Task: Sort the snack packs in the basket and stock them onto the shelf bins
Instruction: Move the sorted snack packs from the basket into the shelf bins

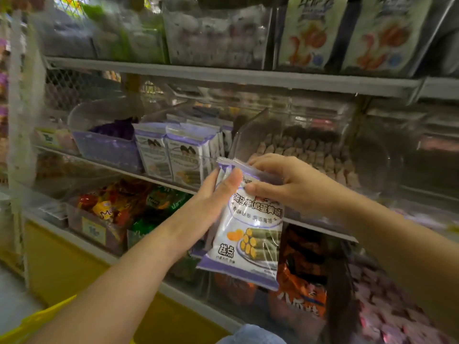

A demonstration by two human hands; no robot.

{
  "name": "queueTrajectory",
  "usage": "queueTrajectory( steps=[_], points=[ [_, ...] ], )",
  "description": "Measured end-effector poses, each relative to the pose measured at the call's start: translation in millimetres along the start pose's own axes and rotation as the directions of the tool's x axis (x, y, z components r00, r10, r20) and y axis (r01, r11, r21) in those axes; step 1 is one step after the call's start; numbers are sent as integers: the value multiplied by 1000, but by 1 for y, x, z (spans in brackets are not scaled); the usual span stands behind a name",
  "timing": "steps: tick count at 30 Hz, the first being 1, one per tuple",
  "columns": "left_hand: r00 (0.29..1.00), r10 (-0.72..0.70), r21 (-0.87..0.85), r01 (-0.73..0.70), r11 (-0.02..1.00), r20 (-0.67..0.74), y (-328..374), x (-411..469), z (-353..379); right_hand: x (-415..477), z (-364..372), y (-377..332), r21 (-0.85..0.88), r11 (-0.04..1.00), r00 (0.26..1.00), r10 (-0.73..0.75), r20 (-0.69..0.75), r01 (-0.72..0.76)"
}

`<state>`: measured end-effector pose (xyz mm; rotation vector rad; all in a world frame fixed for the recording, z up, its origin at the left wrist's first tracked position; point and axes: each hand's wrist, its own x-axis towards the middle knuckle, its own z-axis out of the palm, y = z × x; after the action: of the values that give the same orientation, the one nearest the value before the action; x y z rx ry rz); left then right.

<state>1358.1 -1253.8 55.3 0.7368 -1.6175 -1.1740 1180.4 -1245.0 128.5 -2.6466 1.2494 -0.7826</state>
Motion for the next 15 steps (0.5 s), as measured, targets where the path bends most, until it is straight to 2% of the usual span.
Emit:
queueTrajectory(
  steps=[2,5,6,8,10,11,13,15],
  points=[
    [1000,-15,-24,15,1000,17,10,15,-5,9,-9,-2,12,1000,999,-6,-37,6],
    [988,25,-66,-15,998,154,23,15,-19,25,-27,-1,128,990,993,75,-90,-63],
    [984,50,-43,-43,998,171,26,15,-25,29,-34,1,152,983,993,113,-35,-107],
    [971,122,-13,-122,992,203,35,28,-33,39,-46,5,212,955,969,167,183,-205],
    [961,147,51,-163,985,233,43,40,-42,47,-52,9,289,924,924,138,358,-250],
    [954,163,77,-188,979,251,46,43,-45,50,-54,10,313,915,910,116,397,-254],
    [937,197,163,-250,954,288,53,51,-51,56,-58,11,316,919,914,97,395,-235],
    [937,216,304,-298,905,276,62,61,-57,61,-63,11,303,941,952,57,302,-152]
  ],
)
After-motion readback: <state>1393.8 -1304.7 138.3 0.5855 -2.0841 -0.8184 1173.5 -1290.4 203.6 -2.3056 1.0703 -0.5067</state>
